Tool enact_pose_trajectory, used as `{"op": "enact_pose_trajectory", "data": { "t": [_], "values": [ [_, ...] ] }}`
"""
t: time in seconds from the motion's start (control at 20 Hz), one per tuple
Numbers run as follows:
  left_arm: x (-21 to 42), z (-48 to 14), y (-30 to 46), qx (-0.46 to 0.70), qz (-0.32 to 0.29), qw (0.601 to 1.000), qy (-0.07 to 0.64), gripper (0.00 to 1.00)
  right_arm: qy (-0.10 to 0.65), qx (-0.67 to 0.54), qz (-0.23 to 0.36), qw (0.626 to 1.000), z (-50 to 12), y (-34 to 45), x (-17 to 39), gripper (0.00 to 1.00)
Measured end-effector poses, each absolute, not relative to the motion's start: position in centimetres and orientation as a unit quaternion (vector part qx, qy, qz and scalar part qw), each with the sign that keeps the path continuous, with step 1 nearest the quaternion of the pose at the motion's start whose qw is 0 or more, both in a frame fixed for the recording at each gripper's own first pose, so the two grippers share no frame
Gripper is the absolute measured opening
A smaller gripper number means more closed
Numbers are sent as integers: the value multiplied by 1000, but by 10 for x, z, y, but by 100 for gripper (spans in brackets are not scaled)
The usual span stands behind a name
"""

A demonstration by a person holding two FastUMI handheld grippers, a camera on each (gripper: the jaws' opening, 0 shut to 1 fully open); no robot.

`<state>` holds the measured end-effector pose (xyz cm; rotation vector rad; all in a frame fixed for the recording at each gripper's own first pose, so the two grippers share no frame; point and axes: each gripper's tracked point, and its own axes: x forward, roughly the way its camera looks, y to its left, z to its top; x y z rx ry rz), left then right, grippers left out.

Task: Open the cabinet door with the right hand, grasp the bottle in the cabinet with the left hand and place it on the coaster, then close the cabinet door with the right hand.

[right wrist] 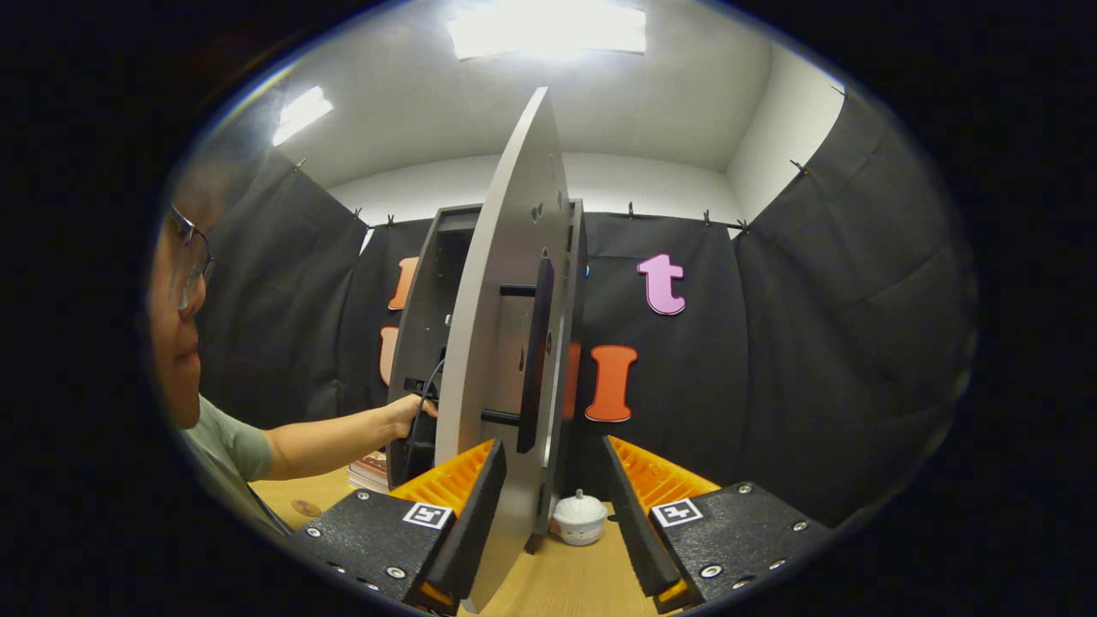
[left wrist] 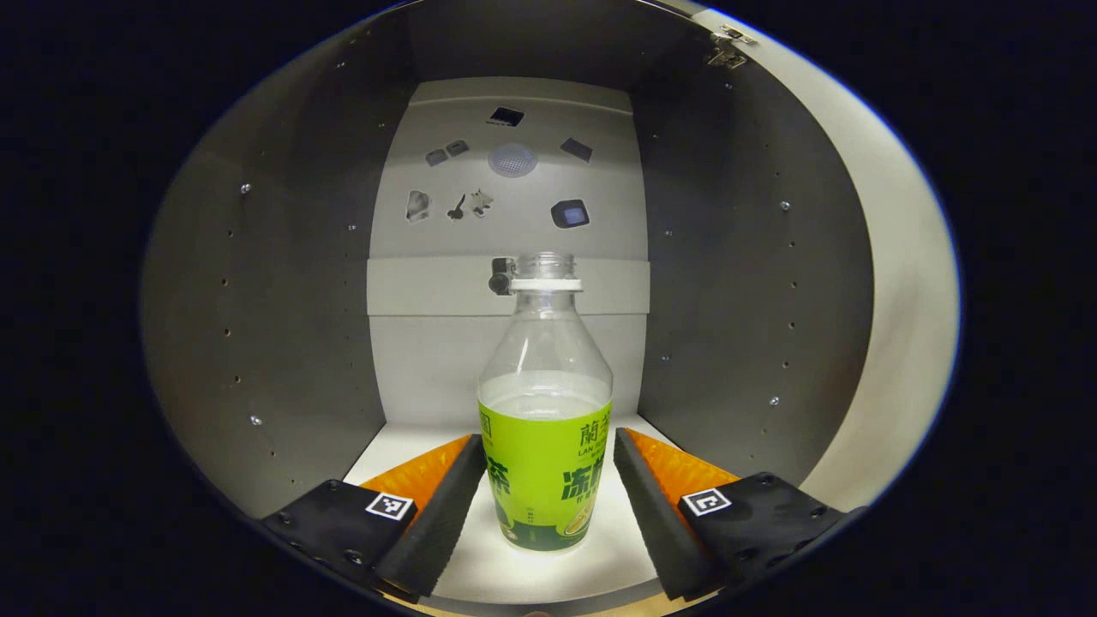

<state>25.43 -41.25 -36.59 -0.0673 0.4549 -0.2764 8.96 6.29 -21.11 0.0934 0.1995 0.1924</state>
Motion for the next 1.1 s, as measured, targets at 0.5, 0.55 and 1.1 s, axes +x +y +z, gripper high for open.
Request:
{"op": "enact_pose_trajectory", "data": {
  "t": [0.5,0.55,1.1],
  "values": [
    [222,-340,-385,-47,-158,961,220,81,120,93,84,985,-214,60,88,74],
    [215,-334,-379,-45,-160,962,216,80,120,95,87,984,-215,62,88,74],
    [110,-295,-306,-18,-177,971,159,79,114,97,104,983,-216,64,98,75]
  ]
}}
